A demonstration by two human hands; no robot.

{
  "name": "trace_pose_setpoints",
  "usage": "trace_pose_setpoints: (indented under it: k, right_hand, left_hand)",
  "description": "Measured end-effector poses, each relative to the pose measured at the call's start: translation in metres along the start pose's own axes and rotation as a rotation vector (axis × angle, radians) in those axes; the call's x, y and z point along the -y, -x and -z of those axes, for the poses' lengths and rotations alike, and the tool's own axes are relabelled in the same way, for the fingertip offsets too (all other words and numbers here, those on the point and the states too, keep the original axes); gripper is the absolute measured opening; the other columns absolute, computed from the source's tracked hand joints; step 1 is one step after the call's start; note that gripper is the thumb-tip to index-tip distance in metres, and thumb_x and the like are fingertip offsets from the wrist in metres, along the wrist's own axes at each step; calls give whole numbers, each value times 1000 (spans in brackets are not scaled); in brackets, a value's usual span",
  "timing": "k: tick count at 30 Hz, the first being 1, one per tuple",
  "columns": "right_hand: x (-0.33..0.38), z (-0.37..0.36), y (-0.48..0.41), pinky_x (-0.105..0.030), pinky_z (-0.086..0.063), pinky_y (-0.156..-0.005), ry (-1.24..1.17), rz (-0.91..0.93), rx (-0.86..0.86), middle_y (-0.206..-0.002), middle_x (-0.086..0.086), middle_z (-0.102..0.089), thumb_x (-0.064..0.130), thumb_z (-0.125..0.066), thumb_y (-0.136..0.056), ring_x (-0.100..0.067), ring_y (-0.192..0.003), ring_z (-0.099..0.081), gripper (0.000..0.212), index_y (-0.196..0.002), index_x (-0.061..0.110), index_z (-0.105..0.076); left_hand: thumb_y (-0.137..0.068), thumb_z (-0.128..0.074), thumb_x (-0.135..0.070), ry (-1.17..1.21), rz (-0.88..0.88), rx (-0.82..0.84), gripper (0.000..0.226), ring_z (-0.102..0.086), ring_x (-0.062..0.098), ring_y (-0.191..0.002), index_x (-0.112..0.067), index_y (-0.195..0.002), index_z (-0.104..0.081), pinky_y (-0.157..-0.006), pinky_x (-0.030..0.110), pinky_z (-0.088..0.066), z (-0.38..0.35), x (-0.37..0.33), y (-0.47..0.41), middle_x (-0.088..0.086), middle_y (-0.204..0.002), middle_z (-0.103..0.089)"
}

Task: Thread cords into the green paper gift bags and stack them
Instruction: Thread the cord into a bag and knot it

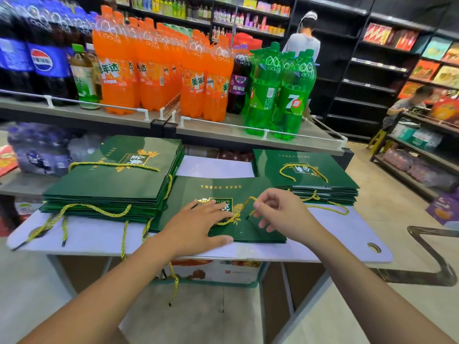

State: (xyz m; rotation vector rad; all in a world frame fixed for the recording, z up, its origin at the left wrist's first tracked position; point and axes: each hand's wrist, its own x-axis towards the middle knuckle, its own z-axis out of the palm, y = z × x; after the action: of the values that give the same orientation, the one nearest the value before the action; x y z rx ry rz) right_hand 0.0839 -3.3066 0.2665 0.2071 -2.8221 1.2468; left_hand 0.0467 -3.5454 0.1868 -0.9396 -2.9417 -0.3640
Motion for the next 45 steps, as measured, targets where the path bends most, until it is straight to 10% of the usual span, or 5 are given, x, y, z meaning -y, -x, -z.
trace_pose_setpoints:
  k: [34, 45]
  right_hand:
    - [-11, -20, -18, -28, -62, -79, -364, -73, 236, -96, -17, -78, 0, -69, -95, -25, -93, -77, 13, -108, 1, -68]
    - [-17, -32, -20, -34, -58, -77, -107, 114, 202, -80, -4, -79, 11, -83, -86, -10, -74, -72, 13, -96, 13, -73]
  left_hand:
    - [-90, -38, -83, 38, 12, -41, 72, -10, 1, -155, -50, -154, -31, -129, 38, -4, 1, 13, 12, -23, -167, -19]
    - [-87, -39, -82, 143, -2, -112, 71, -16, 2, -154, -46, -147, -44, -129, 40, -10, 0, 13, 14, -19, -164, -30]
